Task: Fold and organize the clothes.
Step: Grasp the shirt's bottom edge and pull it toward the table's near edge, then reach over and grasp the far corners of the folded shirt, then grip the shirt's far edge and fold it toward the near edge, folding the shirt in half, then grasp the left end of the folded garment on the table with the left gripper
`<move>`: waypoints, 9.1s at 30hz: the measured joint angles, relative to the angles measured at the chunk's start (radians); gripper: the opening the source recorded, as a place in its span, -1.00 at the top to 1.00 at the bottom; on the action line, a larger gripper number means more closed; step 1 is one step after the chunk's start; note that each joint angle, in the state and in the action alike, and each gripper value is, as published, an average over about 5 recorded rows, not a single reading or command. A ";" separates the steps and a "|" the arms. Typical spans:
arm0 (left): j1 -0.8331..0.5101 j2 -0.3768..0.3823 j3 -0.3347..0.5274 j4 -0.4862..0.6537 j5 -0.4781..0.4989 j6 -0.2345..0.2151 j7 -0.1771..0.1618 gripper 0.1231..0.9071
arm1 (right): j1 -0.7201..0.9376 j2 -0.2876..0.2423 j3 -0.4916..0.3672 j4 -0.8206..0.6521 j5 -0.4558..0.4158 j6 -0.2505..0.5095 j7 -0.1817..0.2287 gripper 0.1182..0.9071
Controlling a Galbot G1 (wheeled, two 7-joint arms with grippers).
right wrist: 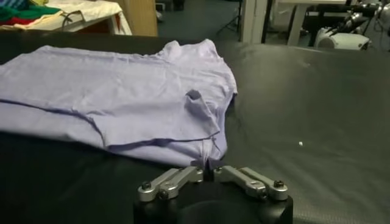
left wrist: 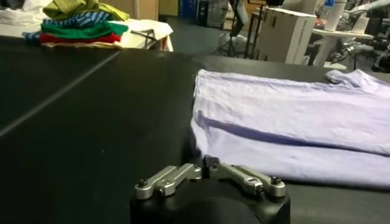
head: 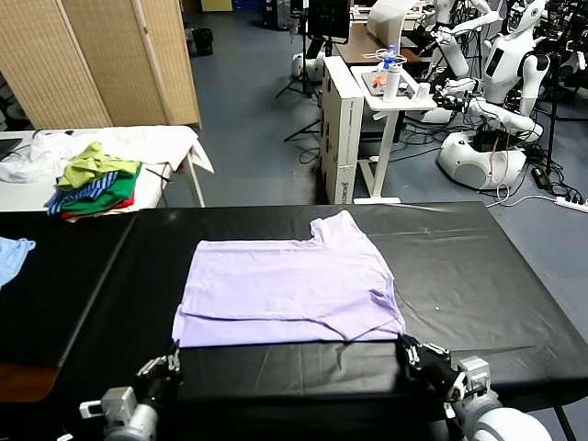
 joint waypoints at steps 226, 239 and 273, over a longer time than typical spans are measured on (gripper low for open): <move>-0.091 0.290 -0.181 -0.083 -0.364 0.321 -0.096 -1.00 | 0.325 -0.161 -0.118 -0.018 0.334 -0.178 0.156 -1.00; -0.263 0.284 -0.079 0.025 -0.441 0.317 -0.115 -1.00 | 0.472 -0.015 -0.230 -0.186 0.270 -0.178 0.176 -1.00; -0.317 0.251 -0.043 0.152 -0.438 0.289 -0.086 0.93 | 0.507 0.113 -0.265 -0.283 0.146 -0.177 0.179 0.87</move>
